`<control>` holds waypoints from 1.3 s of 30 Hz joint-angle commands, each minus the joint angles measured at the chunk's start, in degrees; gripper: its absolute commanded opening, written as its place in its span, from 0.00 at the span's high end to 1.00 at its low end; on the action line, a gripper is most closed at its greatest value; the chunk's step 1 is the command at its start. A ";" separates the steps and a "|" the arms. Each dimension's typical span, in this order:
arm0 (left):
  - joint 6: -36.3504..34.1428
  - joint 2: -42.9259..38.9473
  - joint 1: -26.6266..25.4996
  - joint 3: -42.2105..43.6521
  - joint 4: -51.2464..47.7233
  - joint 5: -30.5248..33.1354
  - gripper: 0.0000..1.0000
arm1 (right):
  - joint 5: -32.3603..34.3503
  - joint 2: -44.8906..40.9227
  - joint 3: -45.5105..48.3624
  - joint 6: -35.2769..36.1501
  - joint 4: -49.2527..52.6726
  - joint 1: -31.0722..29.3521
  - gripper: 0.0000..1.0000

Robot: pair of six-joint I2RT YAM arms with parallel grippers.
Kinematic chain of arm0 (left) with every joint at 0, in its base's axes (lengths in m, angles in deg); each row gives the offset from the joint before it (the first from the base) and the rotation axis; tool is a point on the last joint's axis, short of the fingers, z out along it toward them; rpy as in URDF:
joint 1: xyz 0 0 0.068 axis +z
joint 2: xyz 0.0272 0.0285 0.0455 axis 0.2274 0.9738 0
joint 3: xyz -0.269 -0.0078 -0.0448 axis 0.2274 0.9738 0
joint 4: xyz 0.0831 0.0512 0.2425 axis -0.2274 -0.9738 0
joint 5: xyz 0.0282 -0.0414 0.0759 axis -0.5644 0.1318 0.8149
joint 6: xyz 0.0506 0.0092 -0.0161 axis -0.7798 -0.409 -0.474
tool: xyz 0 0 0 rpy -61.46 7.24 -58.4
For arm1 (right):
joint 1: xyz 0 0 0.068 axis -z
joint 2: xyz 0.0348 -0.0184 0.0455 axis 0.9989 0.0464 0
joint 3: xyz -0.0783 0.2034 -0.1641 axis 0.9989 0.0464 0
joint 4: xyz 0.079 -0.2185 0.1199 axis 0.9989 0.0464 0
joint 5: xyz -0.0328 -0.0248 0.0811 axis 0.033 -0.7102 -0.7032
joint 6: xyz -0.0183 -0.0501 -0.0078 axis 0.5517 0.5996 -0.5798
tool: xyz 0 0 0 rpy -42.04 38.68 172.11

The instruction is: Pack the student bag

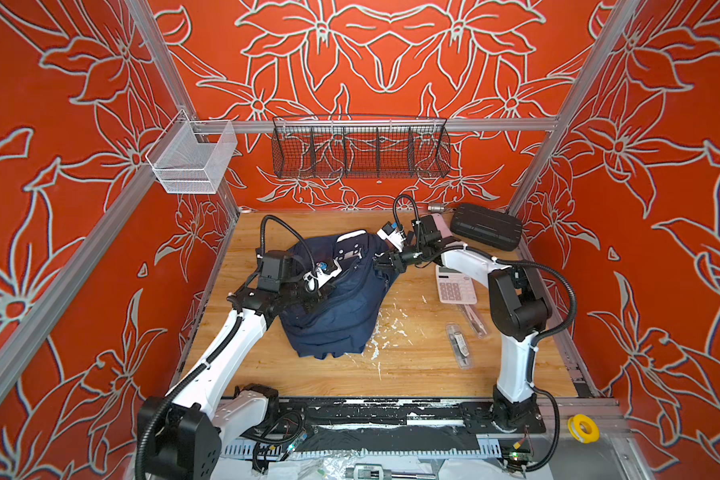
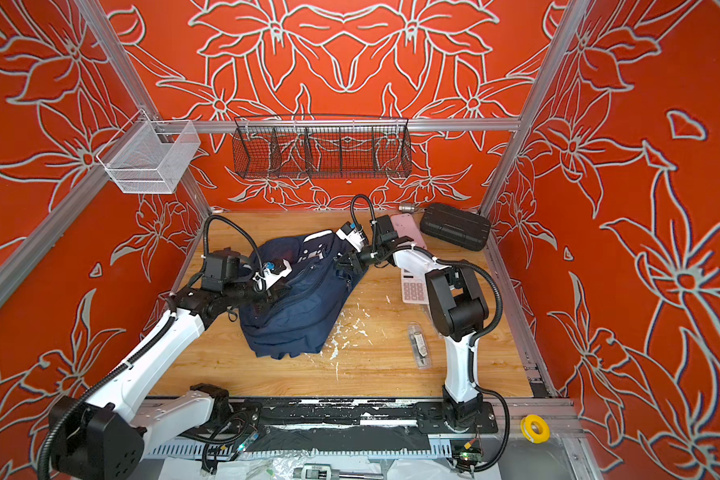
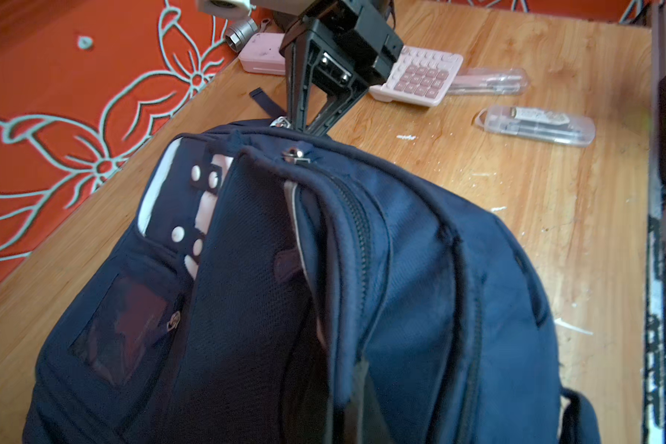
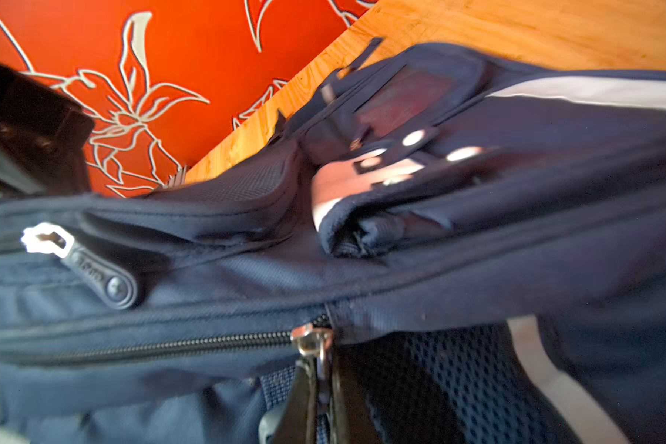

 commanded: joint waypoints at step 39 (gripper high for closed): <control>46.56 14.05 -17.69 -25.46 -21.36 29.07 1.00 | 17.72 -8.91 -7.97 -3.53 26.26 -3.71 1.00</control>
